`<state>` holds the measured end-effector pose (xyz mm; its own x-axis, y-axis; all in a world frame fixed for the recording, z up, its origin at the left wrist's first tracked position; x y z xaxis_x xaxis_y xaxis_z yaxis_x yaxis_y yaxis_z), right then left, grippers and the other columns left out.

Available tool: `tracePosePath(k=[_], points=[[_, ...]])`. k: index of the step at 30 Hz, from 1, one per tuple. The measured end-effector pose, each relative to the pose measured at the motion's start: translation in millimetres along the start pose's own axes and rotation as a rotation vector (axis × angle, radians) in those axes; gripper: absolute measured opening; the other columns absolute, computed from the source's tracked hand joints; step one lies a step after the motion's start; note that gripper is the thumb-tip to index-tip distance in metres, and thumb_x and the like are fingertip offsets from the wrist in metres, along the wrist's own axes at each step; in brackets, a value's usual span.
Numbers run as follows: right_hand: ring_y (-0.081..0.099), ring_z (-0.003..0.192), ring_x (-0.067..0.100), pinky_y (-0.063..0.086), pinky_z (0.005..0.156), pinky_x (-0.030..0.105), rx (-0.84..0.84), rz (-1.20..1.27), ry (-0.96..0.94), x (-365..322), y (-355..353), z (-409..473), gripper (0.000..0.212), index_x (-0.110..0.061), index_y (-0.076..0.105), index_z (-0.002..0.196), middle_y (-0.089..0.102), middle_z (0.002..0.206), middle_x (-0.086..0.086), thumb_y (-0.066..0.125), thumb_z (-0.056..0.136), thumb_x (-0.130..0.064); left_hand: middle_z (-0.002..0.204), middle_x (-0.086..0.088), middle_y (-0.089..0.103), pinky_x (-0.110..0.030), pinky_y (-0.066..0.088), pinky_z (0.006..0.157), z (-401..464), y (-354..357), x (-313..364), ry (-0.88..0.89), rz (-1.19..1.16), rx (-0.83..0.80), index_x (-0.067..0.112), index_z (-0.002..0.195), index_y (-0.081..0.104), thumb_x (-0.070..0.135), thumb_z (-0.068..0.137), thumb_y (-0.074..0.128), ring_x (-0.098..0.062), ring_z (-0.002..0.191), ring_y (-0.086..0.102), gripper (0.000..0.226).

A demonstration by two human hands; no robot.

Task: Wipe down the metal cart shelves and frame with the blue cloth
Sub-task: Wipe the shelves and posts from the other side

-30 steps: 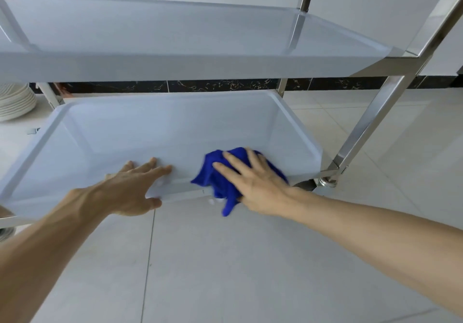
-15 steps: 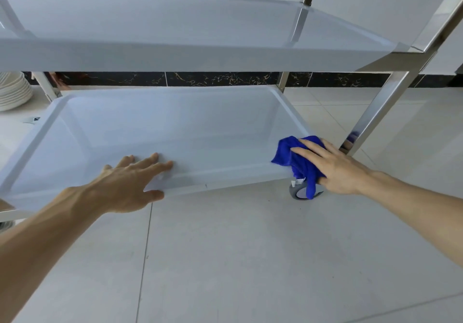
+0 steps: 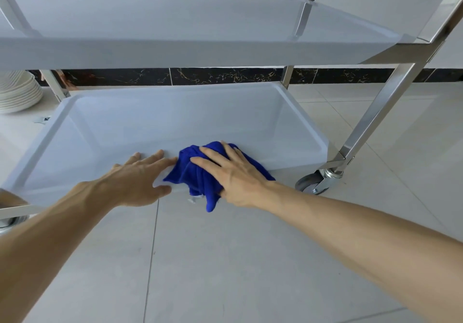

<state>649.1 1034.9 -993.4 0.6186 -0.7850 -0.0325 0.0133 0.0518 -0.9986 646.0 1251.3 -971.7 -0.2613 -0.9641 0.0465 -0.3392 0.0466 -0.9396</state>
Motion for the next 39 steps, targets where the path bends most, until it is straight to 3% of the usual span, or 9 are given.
tracePosePath(k=[5,9,13,16,18,22,31,36,39], points=[[0.013,0.149,0.022,0.019,0.119,0.041,0.023,0.196,-0.013,26.6,-22.4,-12.3,0.115,-0.034,0.018,0.156,0.017,0.163,-0.006,0.081,0.064,-0.059,0.149,0.012,0.042,-0.038,0.038,0.107,-8.2,-27.0,8.4,0.053,-0.206,0.187,0.031,0.138,0.047,0.013,0.090,0.052,-0.018,0.131,0.045,0.052],[0.014,0.150,0.012,0.020,0.121,0.042,0.023,0.196,0.147,62.3,-25.2,-35.9,0.120,-0.024,0.021,0.155,0.019,0.163,-0.007,0.076,0.060,-0.071,0.137,0.006,0.053,-0.032,0.038,0.101,-9.7,-38.0,53.7,0.232,-0.225,0.442,0.025,0.131,0.054,0.014,0.091,0.051,-0.018,0.120,0.050,0.041],[0.009,0.150,0.008,0.007,0.118,0.026,-0.089,0.094,0.167,88.2,-11.5,-64.1,0.126,-0.020,0.012,0.158,0.012,0.164,-0.012,0.076,0.061,-0.071,0.157,0.004,0.029,-0.036,0.027,0.113,5.4,-21.2,109.7,0.348,-0.086,0.414,0.023,0.150,0.033,0.040,0.093,0.053,-0.024,0.138,0.033,0.062],[-0.009,0.150,0.001,-0.003,0.123,0.030,-0.116,-0.038,0.098,97.2,1.9,-77.4,0.117,-0.026,-0.003,0.158,-0.008,0.164,-0.017,0.072,0.076,-0.062,0.165,-0.001,0.005,-0.047,0.017,0.119,24.1,1.0,133.1,0.322,0.168,0.356,0.026,0.157,0.005,0.054,0.094,0.047,-0.041,0.144,0.015,0.080],[-0.010,0.150,0.002,-0.001,0.124,0.034,-0.070,-0.083,0.092,99.4,5.3,-80.3,0.107,-0.025,-0.004,0.158,-0.008,0.165,-0.014,0.069,0.084,-0.052,0.166,-0.002,-0.002,-0.053,0.013,0.119,33.8,10.9,134.1,0.302,0.263,0.358,0.031,0.156,-0.005,0.055,0.097,0.042,-0.046,0.146,0.007,0.080],[-0.005,0.151,0.004,0.002,0.124,0.034,-0.016,-0.104,0.093,102.1,9.2,-82.8,0.098,-0.025,0.000,0.159,-0.003,0.166,-0.012,0.066,0.088,-0.041,0.166,0.000,-0.002,-0.054,0.013,0.119,37.5,18.2,121.9,0.340,0.319,0.423,0.034,0.156,-0.004,0.054,0.098,0.041,-0.046,0.146,0.010,0.076],[0.003,0.152,0.007,0.008,0.124,0.036,0.025,-0.131,0.100,110.4,11.9,-91.8,0.096,-0.024,0.007,0.159,0.002,0.165,-0.012,0.066,0.087,-0.044,0.166,0.009,-0.002,-0.049,0.019,0.119,0.0,23.7,18.5,0.372,0.348,0.403,0.039,0.156,0.000,0.060,0.097,0.037,-0.036,0.146,0.019,0.073],[0.007,0.152,0.008,0.009,0.123,0.037,0.050,-0.127,0.116,110.3,12.5,-97.1,0.099,-0.022,0.012,0.159,0.007,0.165,-0.011,0.070,0.083,-0.046,0.165,0.002,0.018,-0.051,0.034,0.112,-36.6,24.9,-53.2,0.320,0.358,0.368,0.030,0.156,0.022,0.061,0.096,0.034,-0.037,0.135,0.039,0.069],[0.006,0.152,0.008,0.007,0.124,0.036,0.053,-0.121,0.127,108.9,15.1,-97.8,0.099,-0.024,0.010,0.159,0.007,0.165,-0.011,0.068,0.083,-0.050,0.164,0.005,0.021,-0.052,0.033,0.111,-37.1,27.7,-55.2,0.230,0.301,0.370,0.032,0.155,0.027,0.058,0.093,0.042,-0.039,0.135,0.038,0.069]])
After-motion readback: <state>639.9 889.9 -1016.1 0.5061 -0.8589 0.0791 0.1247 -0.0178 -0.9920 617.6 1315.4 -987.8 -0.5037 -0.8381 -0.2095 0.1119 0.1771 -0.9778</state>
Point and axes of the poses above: each hand's wrist, its own z-axis towards the middle knuckle, its own y-axis out of the palm, x = y × z, the point moved 3 cm from there along z, towards the middle knuckle
